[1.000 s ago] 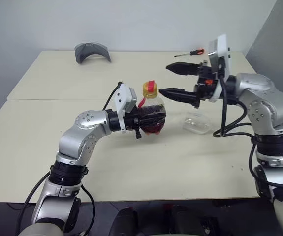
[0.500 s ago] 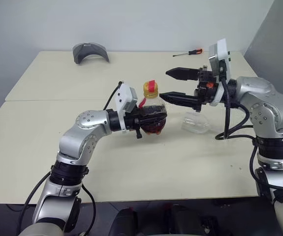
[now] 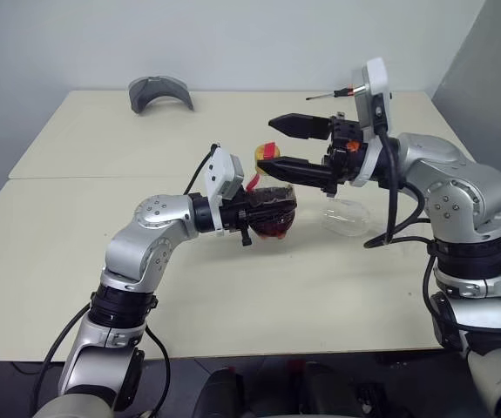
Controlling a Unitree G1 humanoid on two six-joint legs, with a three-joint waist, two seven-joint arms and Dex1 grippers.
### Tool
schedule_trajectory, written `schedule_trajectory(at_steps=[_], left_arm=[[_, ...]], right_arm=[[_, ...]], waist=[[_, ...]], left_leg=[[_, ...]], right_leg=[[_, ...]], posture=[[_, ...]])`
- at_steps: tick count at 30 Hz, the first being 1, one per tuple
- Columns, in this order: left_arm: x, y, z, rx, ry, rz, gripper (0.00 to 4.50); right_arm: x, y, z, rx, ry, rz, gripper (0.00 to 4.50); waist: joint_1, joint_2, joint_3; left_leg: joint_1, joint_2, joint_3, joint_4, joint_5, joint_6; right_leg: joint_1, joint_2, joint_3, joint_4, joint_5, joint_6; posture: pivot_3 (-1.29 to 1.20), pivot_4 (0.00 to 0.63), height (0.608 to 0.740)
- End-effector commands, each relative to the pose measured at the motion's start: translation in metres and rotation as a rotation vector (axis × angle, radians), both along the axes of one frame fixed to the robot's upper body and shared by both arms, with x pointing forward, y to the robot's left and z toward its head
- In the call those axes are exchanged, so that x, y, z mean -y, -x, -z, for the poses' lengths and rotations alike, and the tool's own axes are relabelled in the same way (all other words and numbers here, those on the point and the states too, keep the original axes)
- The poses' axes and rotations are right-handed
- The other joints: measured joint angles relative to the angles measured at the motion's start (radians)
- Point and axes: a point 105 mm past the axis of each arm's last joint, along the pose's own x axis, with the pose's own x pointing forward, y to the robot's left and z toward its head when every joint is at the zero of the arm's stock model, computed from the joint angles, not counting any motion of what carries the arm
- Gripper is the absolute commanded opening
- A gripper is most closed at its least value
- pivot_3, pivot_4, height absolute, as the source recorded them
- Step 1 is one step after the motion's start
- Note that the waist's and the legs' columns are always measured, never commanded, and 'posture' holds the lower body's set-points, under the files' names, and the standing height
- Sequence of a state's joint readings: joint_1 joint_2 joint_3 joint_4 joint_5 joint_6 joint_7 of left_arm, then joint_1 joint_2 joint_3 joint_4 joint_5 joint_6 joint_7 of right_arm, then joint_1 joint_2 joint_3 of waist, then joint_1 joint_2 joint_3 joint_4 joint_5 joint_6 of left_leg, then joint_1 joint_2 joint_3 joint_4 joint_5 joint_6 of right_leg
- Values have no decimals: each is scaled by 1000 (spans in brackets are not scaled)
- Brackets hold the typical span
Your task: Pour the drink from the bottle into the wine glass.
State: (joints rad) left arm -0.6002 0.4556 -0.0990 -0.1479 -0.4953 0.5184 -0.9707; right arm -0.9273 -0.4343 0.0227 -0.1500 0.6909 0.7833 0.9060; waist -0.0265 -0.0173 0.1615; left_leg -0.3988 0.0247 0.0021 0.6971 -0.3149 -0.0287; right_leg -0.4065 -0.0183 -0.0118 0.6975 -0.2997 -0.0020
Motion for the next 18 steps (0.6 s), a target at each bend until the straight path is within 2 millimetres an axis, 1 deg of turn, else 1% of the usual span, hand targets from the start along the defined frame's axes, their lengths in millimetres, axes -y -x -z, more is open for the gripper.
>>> schedule_trajectory(at_steps=[1, 11, 18], left_arm=[[2, 3, -18, 75, 27, 15, 976], [2, 2, -19, 77, 34, 7, 976], [3, 2, -20, 79, 35, 14, 976]], right_arm=[[-1, 5, -13, 49, -24, -16, 4476], [1, -3, -3, 84, 27, 19, 4476], [10, -7, -3, 90, 33, 49, 4476]], waist=[[0, 0, 0], [0, 0, 0], [0, 0, 0]], left_leg=[[0, 0, 0, 0, 0, 0], [0, 0, 0, 0, 0, 0], [0, 0, 0, 0, 0, 0]], right_leg=[[0, 0, 0, 0, 0, 0], [0, 0, 0, 0, 0, 0], [0, 0, 0, 0, 0, 0]], posture=[[0, 150, 740], [0, 150, 740], [0, 150, 740]])
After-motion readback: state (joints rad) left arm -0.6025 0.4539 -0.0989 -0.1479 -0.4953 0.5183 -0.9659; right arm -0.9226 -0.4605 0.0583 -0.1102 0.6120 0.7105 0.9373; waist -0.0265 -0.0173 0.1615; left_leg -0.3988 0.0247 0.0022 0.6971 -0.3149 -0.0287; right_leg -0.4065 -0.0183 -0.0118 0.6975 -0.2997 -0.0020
